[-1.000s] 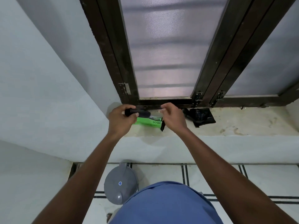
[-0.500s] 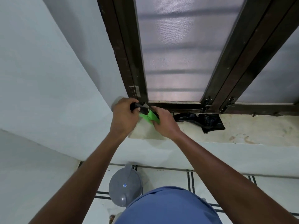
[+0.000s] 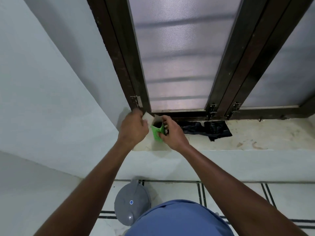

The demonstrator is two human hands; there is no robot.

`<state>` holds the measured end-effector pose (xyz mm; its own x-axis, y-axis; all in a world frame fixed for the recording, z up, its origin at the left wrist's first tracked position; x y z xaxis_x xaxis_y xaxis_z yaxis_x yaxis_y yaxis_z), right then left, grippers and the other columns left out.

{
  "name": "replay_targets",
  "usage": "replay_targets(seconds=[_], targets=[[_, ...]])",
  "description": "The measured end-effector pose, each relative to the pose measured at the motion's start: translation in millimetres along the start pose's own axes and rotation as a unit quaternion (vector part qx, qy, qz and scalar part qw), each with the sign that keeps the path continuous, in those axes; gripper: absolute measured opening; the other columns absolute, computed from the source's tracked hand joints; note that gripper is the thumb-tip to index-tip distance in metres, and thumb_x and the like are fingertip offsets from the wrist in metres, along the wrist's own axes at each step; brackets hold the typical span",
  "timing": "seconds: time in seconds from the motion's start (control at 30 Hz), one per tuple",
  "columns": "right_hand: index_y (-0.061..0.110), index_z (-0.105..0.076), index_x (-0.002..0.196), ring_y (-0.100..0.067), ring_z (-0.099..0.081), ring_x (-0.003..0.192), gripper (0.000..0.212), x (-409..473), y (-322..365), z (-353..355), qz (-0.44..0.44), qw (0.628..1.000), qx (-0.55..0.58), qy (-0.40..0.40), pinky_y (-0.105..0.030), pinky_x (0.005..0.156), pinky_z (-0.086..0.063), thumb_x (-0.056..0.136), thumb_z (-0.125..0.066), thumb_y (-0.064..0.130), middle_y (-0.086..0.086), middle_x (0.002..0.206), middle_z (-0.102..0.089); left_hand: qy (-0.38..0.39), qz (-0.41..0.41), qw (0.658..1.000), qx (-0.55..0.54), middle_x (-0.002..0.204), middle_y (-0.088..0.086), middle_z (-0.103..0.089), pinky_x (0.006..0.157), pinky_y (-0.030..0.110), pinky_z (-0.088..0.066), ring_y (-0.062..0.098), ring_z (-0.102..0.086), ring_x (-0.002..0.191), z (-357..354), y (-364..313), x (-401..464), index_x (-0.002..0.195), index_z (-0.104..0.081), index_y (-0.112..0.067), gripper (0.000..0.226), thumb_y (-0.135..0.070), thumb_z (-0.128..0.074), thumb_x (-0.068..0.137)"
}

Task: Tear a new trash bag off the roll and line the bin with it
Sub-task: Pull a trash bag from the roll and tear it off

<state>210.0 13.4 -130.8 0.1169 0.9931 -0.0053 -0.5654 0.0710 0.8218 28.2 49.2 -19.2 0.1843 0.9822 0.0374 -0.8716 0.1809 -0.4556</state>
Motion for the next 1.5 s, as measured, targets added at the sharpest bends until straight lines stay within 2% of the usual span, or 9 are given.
replay_targets(seconds=[0.13, 0.3, 0.4, 0.5, 0.63, 1.1, 1.23, 1.37, 1.5], targets=[[0.047, -0.047, 0.142, -0.019, -0.071, 0.106, 0.066, -2, -1, -2, -0.005, 0.999, -0.026, -0.026, -0.049, 0.088, -0.065, 0.092, -0.087, 0.029, 0.007, 0.125, -0.068, 0.143, 0.13, 0.976, -0.102, 0.089, 0.013, -0.081, 0.066, 0.046, -0.069, 0.028, -0.08, 0.06, -24, 15, 0, 0.095, -0.075, -0.003, 0.025, -0.026, -0.066, 0.1], [0.042, -0.053, 0.133, -0.018, -0.071, 0.103, 0.047, -6, 2, -4, 0.011, 0.998, -0.045, -0.041, -0.047, 0.083, -0.065, 0.096, -0.082, 0.039, 0.01, 0.125, -0.069, 0.07, 0.17, 0.953, -0.24, 0.105, -0.005, -0.078, 0.08, 0.049, -0.068, 0.022, -0.08, 0.088, -52, 24, 3, 0.114, -0.063, -0.026, 0.057, -0.06, -0.085, 0.074], [0.039, -0.054, 0.133, -0.018, -0.071, 0.106, 0.046, -9, 5, -5, 0.021, 0.997, -0.059, -0.04, -0.047, 0.082, -0.064, 0.096, -0.081, 0.04, 0.01, 0.127, -0.07, 0.018, 0.149, 0.951, -0.271, 0.104, -0.014, -0.073, 0.086, 0.049, -0.066, 0.017, -0.076, 0.095, -60, 26, 6, 0.101, -0.068, -0.033, 0.041, -0.053, -0.09, 0.073], [0.04, -0.049, 0.138, -0.019, -0.074, 0.112, 0.054, -10, 7, -5, 0.02, 0.997, -0.058, -0.042, -0.047, 0.085, -0.065, 0.096, -0.082, 0.041, 0.008, 0.129, -0.074, -0.024, 0.08, 0.971, -0.225, 0.107, -0.011, -0.073, 0.087, 0.035, -0.063, 0.006, -0.071, 0.083, -54, 17, 5, 0.091, -0.074, -0.036, 0.02, -0.029, -0.091, 0.083], [0.038, -0.039, 0.15, -0.017, -0.074, 0.122, 0.07, -10, 10, -6, 0.01, 0.997, -0.054, -0.045, -0.046, 0.09, -0.065, 0.096, -0.083, 0.04, 0.006, 0.143, -0.072, 0.011, 0.004, 0.989, -0.15, 0.114, -0.01, -0.068, 0.072, 0.017, -0.052, 0.007, -0.068, 0.08, -55, 12, 3, 0.102, -0.084, -0.029, 0.017, -0.038, -0.083, 0.087], [0.036, -0.046, 0.15, -0.022, -0.075, 0.11, 0.058, -10, 10, -10, 0.035, 0.994, -0.084, -0.062, -0.041, 0.079, -0.062, 0.1, -0.075, 0.04, 0.006, 0.131, -0.076, 0.009, -0.069, 0.997, -0.025, 0.113, -0.013, -0.066, 0.072, 0.027, -0.056, 0.011, -0.066, 0.095, -63, 10, -4, 0.113, -0.084, -0.025, 0.028, -0.046, -0.07, 0.098], [0.028, -0.039, 0.159, -0.021, -0.071, 0.122, 0.081, -8, 2, -20, -0.02, 0.995, -0.091, -0.021, -0.043, 0.086, -0.063, 0.092, -0.083, 0.043, 0.003, 0.142, -0.072, -0.004, -0.035, 0.998, -0.042, 0.112, -0.005, -0.071, 0.082, 0.032, -0.06, 0.017, -0.07, 0.098, -60, 12, -4, 0.109, -0.082, -0.023, 0.019, -0.036, -0.075, 0.098], [0.025, -0.058, 0.148, -0.025, -0.067, 0.121, 0.064, 0, 3, -28, -0.016, 0.989, -0.149, -0.016, -0.042, 0.09, -0.059, 0.091, -0.084, 0.038, 0.0, 0.135, -0.071, -0.036, 0.044, 0.995, -0.078, 0.082, -0.003, -0.072, 0.069, 0.031, -0.052, 0.017, -0.069, 0.077, -55, 22, -7, 0.097, -0.067, -0.02, 0.018, -0.038, -0.071, 0.098], [0.028, -0.058, 0.159, -0.028, -0.046, 0.139, 0.066, 13, 22, -32, 0.053, 0.977, -0.206, 0.005, -0.045, 0.114, -0.044, 0.098, -0.077, 0.042, -0.002, 0.153, -0.058, 0.02, 0.123, 0.977, -0.176, 0.073, 0.0, -0.077, 0.063, 0.041, -0.067, 0.019, -0.076, 0.057, -57, 33, -10, 0.085, -0.07, -0.017, 0.03, -0.039, -0.062, 0.102]])
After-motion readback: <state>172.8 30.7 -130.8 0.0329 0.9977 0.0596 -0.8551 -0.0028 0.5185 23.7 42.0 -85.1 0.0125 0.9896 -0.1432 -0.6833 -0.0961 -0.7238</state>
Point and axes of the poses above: each hand's wrist, its own x-axis towards the middle knuckle, its own z-axis out of the back of the hand, y = z × x, the point moved 1 cm from there along x, towards the middle knuckle
